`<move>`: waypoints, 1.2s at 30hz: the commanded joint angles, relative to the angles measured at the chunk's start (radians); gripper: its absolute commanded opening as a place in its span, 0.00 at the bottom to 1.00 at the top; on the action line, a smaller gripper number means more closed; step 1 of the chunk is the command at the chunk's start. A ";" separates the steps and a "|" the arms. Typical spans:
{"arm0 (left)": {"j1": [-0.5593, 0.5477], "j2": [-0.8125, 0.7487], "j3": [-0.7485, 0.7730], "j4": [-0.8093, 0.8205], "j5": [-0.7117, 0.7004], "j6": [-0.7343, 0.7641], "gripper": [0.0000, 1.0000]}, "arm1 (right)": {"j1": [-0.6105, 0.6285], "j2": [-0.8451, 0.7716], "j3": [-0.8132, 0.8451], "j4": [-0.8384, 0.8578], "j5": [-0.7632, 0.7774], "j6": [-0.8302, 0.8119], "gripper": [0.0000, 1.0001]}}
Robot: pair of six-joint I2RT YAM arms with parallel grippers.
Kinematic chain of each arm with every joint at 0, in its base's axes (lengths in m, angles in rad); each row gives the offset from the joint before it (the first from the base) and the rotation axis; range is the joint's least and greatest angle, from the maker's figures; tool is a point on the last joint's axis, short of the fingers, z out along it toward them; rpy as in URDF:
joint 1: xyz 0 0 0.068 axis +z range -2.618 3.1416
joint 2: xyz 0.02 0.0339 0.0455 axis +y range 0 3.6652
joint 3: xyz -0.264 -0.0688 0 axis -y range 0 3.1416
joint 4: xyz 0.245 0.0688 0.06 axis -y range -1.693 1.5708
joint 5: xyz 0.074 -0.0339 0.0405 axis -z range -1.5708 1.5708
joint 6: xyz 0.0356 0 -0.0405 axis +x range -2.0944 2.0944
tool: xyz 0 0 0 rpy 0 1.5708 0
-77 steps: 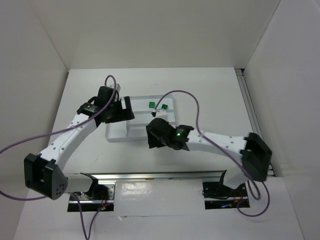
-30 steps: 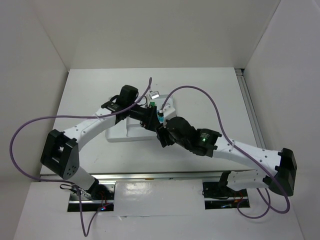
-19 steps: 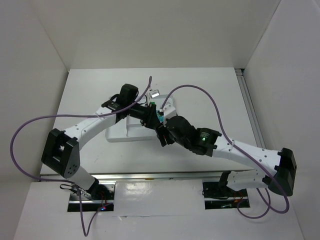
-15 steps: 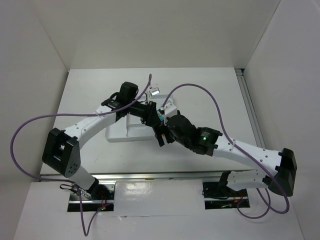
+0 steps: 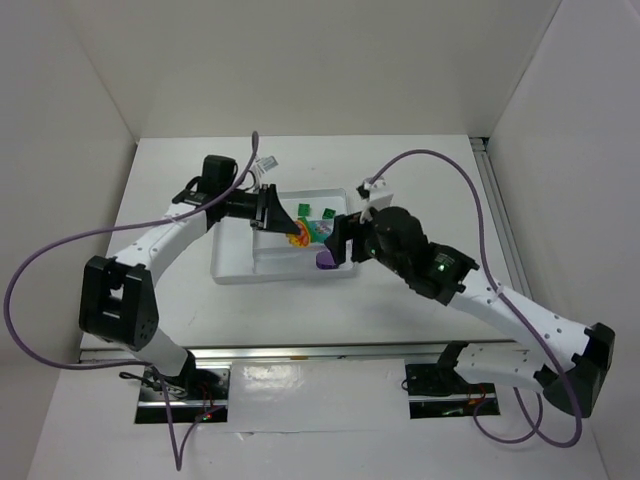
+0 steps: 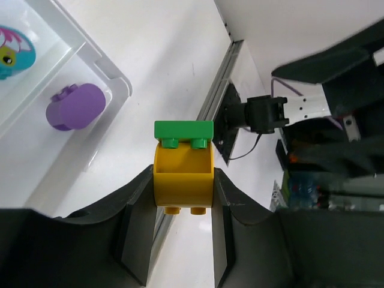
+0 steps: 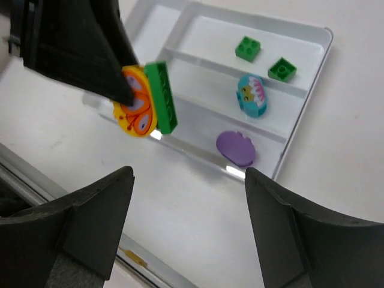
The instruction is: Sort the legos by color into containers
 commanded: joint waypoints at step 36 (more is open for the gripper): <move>0.108 -0.157 -0.132 0.476 0.325 -0.283 0.00 | -0.403 0.442 0.062 0.938 -1.306 0.329 0.55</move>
